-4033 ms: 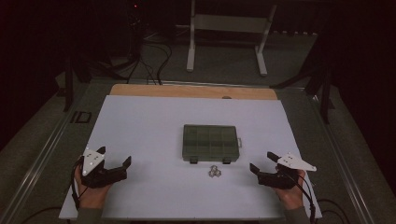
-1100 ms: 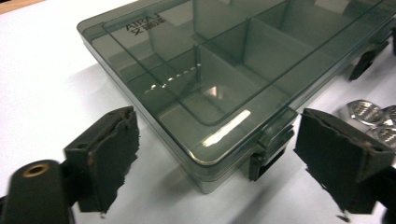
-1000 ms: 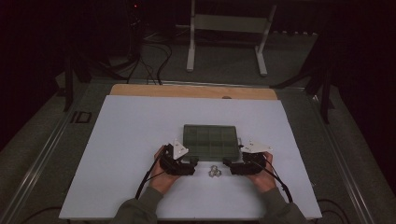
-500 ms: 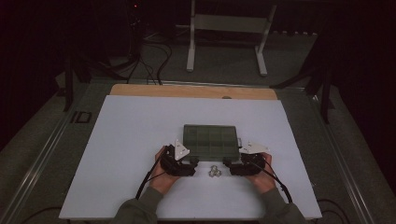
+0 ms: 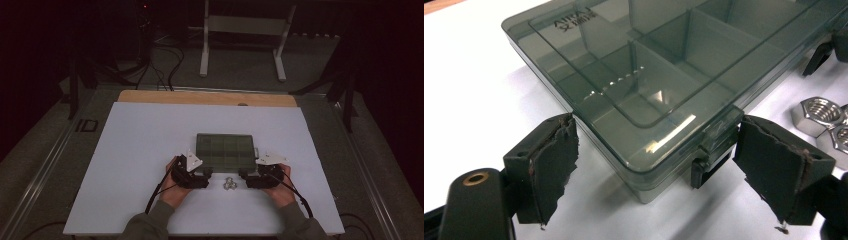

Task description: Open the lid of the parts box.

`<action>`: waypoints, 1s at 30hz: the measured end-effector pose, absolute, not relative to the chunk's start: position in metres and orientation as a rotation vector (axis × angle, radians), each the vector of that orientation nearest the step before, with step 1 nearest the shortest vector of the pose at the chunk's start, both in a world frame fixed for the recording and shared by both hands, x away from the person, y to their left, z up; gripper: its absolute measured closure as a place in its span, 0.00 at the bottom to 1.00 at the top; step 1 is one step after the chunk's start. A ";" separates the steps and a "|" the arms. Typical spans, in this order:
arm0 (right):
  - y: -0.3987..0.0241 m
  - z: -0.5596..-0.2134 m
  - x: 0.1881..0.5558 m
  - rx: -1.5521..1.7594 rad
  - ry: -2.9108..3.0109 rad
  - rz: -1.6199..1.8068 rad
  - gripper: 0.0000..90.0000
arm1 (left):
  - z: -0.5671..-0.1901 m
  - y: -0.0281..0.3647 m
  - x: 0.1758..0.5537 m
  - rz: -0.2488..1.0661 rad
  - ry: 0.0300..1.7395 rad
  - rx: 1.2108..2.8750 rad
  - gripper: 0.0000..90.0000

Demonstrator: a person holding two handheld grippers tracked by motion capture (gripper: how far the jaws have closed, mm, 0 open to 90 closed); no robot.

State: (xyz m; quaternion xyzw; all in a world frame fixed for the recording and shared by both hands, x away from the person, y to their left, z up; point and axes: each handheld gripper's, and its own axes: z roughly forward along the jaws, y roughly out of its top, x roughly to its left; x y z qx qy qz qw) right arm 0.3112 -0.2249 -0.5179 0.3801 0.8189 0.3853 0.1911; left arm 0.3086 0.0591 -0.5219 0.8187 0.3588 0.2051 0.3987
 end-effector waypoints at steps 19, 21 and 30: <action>-0.228 -0.513 0.309 1.088 2.272 1.125 0.27 | -0.517 0.062 0.308 0.523 0.905 2.051 0.23; -0.228 -0.511 0.309 1.086 2.265 1.134 0.27 | -0.515 0.063 0.308 0.525 0.900 2.049 0.24; -0.229 -0.508 0.308 1.075 2.244 1.157 0.28 | -0.510 0.064 0.306 0.548 0.890 2.044 0.26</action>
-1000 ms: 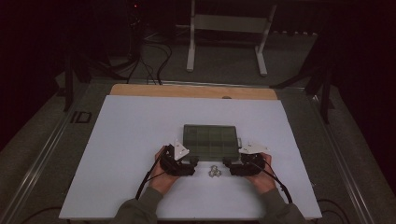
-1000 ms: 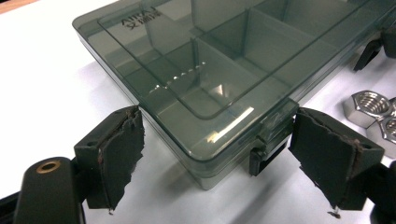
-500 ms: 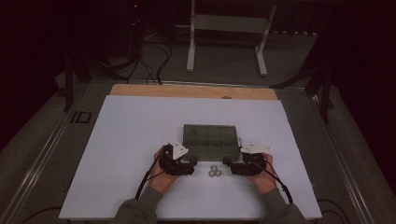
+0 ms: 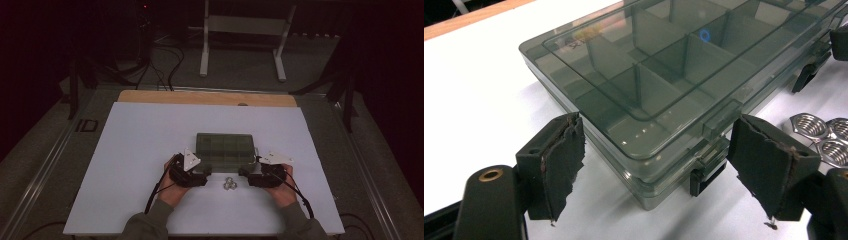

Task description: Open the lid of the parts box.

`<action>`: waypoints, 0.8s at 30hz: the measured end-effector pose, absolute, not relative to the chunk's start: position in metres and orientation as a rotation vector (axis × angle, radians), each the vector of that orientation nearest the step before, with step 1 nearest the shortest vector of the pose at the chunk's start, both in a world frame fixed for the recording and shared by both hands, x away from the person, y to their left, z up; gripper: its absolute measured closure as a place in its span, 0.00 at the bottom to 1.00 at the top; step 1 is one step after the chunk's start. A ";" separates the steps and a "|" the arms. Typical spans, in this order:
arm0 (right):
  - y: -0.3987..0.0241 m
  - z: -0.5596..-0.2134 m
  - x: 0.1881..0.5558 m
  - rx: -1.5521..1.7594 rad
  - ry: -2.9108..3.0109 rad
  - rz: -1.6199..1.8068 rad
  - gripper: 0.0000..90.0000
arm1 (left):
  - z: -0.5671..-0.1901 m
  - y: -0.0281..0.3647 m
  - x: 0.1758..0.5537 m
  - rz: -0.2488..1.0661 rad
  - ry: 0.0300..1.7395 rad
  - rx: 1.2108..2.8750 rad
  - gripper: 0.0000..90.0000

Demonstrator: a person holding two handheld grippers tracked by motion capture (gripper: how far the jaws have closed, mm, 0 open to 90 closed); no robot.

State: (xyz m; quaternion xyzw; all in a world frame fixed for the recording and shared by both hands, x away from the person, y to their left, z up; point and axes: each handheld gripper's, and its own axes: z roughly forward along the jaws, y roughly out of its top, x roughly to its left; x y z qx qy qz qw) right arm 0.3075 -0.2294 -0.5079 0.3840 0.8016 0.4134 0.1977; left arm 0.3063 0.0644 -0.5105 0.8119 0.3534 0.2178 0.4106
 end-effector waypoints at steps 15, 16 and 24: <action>-0.236 -0.498 0.307 1.075 2.193 1.206 0.40 | -0.501 0.068 0.305 0.659 0.891 2.023 0.44; -0.236 -0.497 0.307 1.070 2.192 1.203 0.41 | -0.501 0.069 0.305 0.660 0.889 2.020 0.46; -0.237 -0.488 0.310 1.048 2.147 1.171 0.46 | -0.492 0.069 0.308 0.695 0.893 1.997 0.55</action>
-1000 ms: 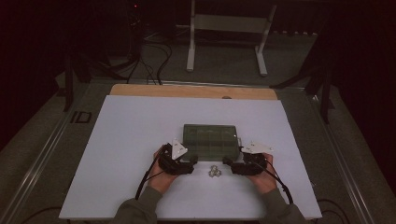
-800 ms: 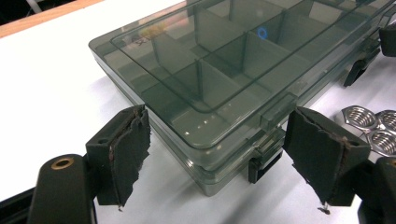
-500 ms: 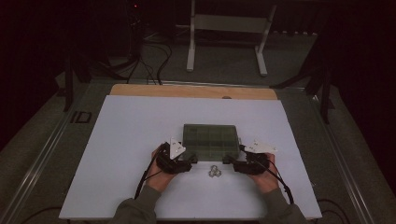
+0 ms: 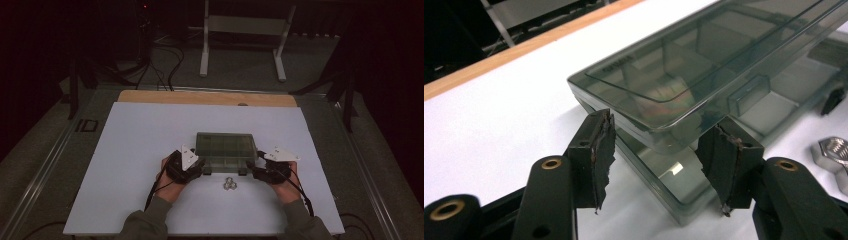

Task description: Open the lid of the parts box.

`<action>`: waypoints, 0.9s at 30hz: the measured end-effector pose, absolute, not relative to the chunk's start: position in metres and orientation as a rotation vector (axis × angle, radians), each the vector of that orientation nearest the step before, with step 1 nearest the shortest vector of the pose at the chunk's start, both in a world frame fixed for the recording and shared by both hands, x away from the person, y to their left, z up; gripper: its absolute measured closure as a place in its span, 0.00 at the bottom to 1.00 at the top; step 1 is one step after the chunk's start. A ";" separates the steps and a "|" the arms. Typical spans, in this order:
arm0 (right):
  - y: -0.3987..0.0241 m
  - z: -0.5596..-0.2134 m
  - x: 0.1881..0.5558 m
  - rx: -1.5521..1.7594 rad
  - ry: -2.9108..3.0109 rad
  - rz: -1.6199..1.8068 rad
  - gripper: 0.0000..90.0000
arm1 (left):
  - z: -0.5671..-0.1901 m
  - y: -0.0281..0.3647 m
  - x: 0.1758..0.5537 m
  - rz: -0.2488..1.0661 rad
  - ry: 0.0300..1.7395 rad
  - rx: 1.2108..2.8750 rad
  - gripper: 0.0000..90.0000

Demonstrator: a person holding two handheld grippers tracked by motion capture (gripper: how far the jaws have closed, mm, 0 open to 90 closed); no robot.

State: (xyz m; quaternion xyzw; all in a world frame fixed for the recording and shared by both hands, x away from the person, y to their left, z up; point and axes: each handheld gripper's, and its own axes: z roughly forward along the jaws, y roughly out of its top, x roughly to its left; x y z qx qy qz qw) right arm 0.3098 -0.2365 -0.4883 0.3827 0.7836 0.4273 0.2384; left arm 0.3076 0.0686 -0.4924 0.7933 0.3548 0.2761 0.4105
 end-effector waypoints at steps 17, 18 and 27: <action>-0.233 -0.466 0.327 1.015 2.078 1.134 0.64 | -0.469 0.065 0.324 0.741 0.904 1.938 0.63; -0.233 -0.464 0.328 1.015 2.073 1.136 0.64 | -0.468 0.065 0.326 0.742 0.903 1.933 0.63; -0.232 -0.448 0.340 1.013 2.038 1.141 0.71 | -0.454 0.062 0.341 0.776 0.923 1.904 0.69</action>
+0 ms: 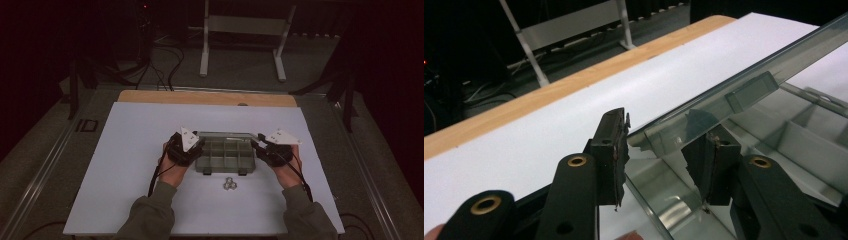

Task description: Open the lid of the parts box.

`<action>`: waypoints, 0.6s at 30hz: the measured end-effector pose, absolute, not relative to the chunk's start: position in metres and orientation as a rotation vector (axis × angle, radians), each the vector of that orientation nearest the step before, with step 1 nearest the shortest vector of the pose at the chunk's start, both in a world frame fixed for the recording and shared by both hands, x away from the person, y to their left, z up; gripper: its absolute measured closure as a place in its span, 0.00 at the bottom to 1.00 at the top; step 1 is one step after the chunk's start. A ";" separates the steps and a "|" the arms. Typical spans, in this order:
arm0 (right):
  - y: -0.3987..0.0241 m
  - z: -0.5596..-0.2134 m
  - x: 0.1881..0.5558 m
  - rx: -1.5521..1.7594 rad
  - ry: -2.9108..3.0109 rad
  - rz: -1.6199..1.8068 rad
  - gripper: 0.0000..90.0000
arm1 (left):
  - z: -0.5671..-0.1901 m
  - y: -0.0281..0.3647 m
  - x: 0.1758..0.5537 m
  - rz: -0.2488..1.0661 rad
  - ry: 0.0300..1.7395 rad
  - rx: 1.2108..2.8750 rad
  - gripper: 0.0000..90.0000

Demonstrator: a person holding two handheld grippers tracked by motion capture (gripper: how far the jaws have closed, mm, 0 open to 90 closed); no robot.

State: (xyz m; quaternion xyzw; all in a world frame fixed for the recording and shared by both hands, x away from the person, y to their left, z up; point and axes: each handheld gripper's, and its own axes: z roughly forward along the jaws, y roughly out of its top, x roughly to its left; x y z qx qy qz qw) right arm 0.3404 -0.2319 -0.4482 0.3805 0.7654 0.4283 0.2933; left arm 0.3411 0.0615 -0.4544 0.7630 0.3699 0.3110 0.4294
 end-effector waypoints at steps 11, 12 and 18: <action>-0.236 -0.442 0.359 1.072 1.998 1.200 0.77 | -0.446 0.059 0.358 0.789 0.964 1.879 0.72; -0.237 -0.442 0.360 1.079 1.996 1.206 0.78 | -0.446 0.059 0.359 0.788 0.965 1.876 0.73; -0.234 -0.440 0.363 1.105 1.995 1.184 0.78 | -0.446 0.061 0.364 0.774 0.978 1.870 0.74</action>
